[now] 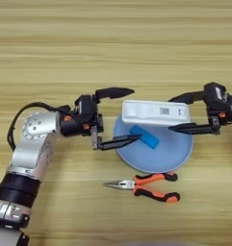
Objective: Move the objects on the table
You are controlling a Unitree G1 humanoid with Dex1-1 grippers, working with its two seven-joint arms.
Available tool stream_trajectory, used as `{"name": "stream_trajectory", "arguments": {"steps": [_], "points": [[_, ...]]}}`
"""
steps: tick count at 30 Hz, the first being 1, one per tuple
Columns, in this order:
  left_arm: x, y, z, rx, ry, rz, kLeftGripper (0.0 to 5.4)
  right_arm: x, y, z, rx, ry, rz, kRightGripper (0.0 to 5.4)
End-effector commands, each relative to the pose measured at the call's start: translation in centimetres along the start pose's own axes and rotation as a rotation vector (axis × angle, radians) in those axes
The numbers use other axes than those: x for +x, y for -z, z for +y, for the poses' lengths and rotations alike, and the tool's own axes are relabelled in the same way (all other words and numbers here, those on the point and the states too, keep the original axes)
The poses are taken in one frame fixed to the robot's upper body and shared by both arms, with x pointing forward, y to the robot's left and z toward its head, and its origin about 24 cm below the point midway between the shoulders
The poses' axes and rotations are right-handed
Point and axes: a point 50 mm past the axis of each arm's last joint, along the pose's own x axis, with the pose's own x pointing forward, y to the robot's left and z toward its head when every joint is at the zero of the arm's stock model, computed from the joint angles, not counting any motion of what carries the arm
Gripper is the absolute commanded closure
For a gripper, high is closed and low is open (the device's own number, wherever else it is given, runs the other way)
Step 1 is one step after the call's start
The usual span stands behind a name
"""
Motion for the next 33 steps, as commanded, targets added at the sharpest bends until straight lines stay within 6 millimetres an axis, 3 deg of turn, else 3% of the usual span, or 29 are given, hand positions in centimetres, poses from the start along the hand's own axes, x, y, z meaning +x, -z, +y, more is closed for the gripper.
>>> {"name": "stream_trajectory", "arguments": {"steps": [1, 30, 33], "points": [[0.09, -0.22, 0.10, 0.012, 0.034, 0.031, 0.00, 0.06, -0.59, -0.19, -0.022, -0.013, 0.006, 2.48], [0.54, 0.11, -0.15, 0.000, 0.075, 0.045, 0.00, 0.56, -1.06, -0.55, -0.044, -0.014, -0.013, 2.48], [0.55, 0.14, -0.17, -0.001, 0.077, 0.047, 0.27, 0.56, -1.12, -0.60, -0.046, -0.012, -0.015, 2.48]]}}
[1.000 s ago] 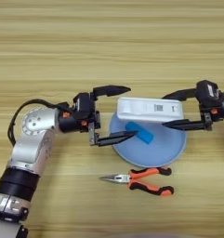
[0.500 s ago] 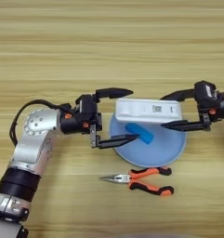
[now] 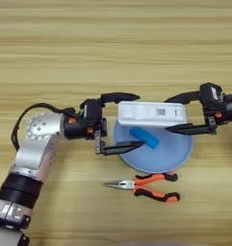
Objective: Move the objects on the table
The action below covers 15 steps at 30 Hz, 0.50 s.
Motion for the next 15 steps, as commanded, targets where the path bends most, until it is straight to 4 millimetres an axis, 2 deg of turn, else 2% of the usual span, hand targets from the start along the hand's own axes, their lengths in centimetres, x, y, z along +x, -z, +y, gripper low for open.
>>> {"name": "stream_trajectory", "arguments": {"steps": [1, 15], "points": [[-0.01, -0.18, 0.26, 0.013, 0.028, 0.035, 0.39, 0.00, -0.77, -0.52, -0.032, 0.008, -0.009, 2.48], [0.09, -0.14, 0.26, 0.014, 0.038, 0.040, 1.64, -0.14, -0.80, -0.73, -0.037, 0.020, -0.008, 2.48]]}}
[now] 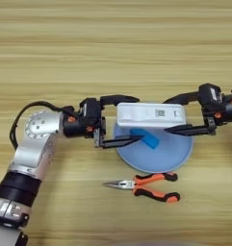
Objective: Move the objects on the table
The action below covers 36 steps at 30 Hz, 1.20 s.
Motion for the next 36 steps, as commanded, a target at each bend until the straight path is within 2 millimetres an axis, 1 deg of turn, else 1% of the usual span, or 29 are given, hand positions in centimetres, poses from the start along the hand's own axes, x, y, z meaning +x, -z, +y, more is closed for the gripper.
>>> {"name": "stream_trajectory", "arguments": {"steps": [1, 5, 10, 15, 36], "points": [[0.27, 0.08, -0.10, 0.002, 0.038, 0.024, 1.72, -0.30, -0.78, -0.81, -0.036, 0.035, -0.001, 2.48], [0.28, 0.09, -0.08, 0.002, 0.038, 0.024, 2.07, -0.31, -0.76, -0.85, -0.036, 0.034, -0.001, 2.48], [0.28, 0.08, -0.04, 0.003, 0.038, 0.024, 2.38, -0.32, -0.75, -0.87, -0.036, 0.033, -0.001, 2.48], [0.28, 0.09, -0.02, 0.004, 0.038, 0.025, 2.45, -0.32, -0.75, -0.88, -0.037, 0.031, -0.001, 2.48], [0.26, 0.21, -0.03, 0.010, 0.031, 0.027, 2.46, -0.23, -0.63, -0.76, -0.029, 0.033, -0.004, 2.48]]}}
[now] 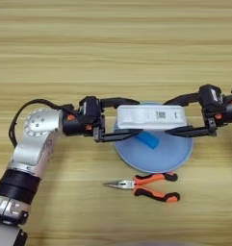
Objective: Move the objects on the table
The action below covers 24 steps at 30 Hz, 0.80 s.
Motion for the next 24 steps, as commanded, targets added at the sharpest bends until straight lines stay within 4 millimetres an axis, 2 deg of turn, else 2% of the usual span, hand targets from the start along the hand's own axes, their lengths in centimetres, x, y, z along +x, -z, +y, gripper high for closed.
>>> {"name": "stream_trajectory", "arguments": {"steps": [1, 5, 16, 19, 24], "points": [[0.30, 0.32, -0.22, 0.000, 0.022, 0.019, 2.47, -0.22, -0.72, -0.80, -0.031, 0.050, -0.001, 2.48], [0.30, 0.33, -0.17, 0.003, 0.015, 0.017, 2.56, -0.17, -0.68, -0.83, -0.028, 0.056, -0.003, 1.66], [0.36, 0.38, 0.00, 0.011, -0.002, 0.011, 2.56, -0.09, -0.65, -0.96, -0.024, 0.077, -0.005, 0.22], [0.35, 0.39, 0.07, 0.013, -0.011, 0.009, 2.56, -0.11, -0.75, -0.90, -0.023, 0.079, -0.016, 0.01], [0.22, 0.42, 0.25, 0.015, -0.044, 0.002, 2.56, -0.31, -1.19, -0.82, -0.018, 0.088, -0.055, 0.00]]}}
